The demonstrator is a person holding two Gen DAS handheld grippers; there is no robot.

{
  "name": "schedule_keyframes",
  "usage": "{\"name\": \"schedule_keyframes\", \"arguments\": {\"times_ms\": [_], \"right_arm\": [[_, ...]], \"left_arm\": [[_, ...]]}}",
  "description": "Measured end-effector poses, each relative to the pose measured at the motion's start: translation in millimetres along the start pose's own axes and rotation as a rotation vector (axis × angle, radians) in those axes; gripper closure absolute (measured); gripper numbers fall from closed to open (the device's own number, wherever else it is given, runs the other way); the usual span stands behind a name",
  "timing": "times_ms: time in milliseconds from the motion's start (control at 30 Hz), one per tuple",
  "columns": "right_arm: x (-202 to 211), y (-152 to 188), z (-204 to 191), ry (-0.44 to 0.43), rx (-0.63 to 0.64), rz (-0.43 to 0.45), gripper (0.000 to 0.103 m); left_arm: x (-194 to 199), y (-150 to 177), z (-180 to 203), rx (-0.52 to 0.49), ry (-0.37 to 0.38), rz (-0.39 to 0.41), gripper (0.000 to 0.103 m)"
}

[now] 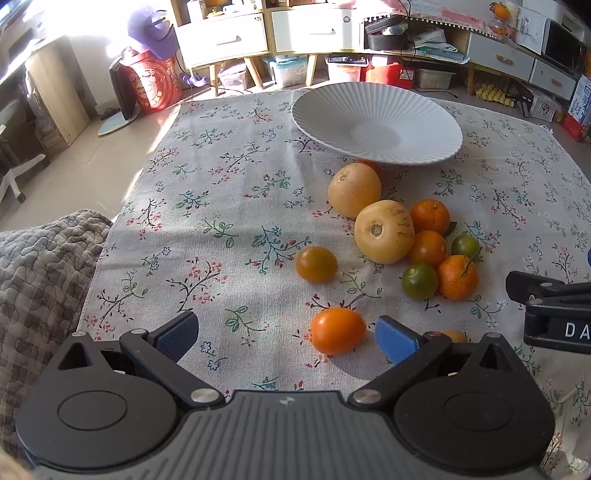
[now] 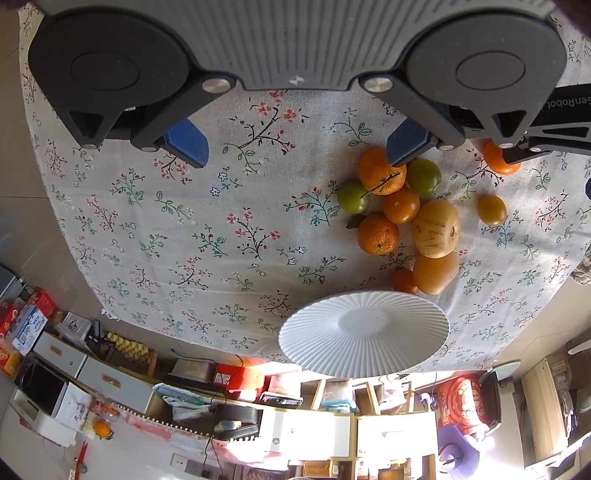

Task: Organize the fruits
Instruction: 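Move both tools toward the fruit pile beside the white plate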

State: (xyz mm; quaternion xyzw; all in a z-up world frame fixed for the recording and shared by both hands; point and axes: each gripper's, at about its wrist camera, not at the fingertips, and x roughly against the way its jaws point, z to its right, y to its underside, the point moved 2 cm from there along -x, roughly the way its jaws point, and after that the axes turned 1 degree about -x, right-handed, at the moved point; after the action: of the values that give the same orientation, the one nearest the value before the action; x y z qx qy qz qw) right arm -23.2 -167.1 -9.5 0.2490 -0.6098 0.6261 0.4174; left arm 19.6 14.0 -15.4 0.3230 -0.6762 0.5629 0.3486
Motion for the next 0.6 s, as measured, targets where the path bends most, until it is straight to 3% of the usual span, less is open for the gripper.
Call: {"name": "schedule_keyframes", "arguments": {"times_ms": [600], "right_arm": [[-0.4,-1.6,-6.5,0.003,0.012,0.000,0.000]], "left_arm": [[1.1,-0.7,-5.6,0.010,-0.006,0.001,0.004]]}}
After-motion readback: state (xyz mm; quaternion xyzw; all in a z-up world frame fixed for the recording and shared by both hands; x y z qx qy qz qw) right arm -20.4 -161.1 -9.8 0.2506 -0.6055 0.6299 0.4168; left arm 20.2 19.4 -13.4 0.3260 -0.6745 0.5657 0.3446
